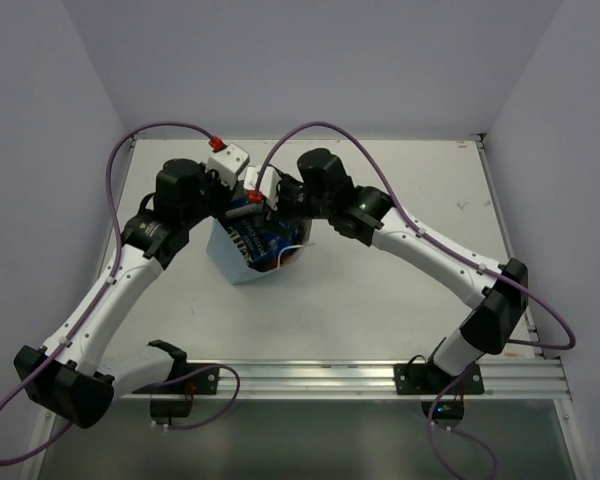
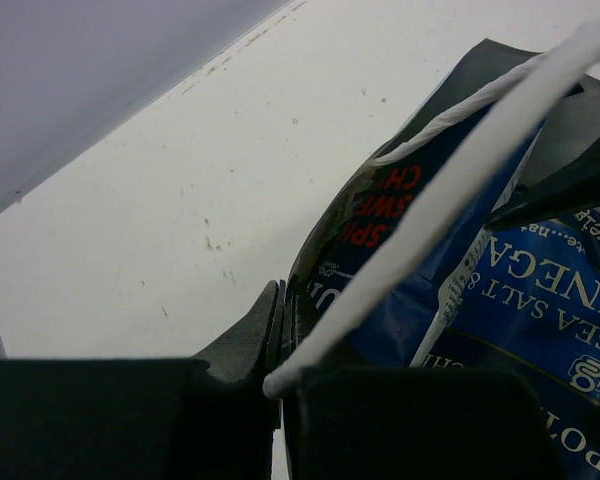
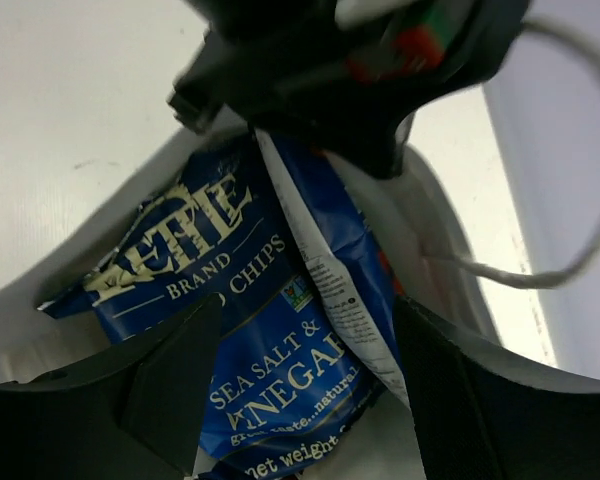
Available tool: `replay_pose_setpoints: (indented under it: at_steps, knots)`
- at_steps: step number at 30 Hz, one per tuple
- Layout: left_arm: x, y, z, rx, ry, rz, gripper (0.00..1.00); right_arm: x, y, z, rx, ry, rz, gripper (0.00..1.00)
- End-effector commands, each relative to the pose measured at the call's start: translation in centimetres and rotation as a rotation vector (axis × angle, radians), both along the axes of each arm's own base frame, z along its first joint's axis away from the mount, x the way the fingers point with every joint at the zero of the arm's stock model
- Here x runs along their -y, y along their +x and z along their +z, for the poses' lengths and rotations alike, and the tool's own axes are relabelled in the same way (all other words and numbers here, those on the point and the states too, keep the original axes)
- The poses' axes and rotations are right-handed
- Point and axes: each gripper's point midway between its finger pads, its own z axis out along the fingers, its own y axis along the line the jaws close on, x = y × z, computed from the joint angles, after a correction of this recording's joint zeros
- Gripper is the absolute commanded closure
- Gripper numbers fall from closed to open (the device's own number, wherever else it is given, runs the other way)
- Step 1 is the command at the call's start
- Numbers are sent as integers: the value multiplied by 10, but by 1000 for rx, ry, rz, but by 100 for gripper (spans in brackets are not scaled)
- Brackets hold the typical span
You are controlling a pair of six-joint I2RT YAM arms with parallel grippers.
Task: Take the snacks out of the paper bag
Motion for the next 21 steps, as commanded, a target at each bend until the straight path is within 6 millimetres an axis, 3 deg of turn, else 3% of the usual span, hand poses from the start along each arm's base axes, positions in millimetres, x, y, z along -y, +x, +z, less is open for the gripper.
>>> replay_pose_setpoints:
  at_steps: [1,10,19,21]
  knots:
    - [13,2,95,282,-109,-70,100,-4,18,6,89,20,-37,29]
    - [17,-6,84,256,-120,-103,100,-20,45,-21,123,10,-91,34]
    - [13,-7,87,266,-129,-78,100,-24,39,-44,90,-47,-33,44]
    - [6,-4,86,267,-131,-35,100,-23,36,-45,86,-50,-25,52]
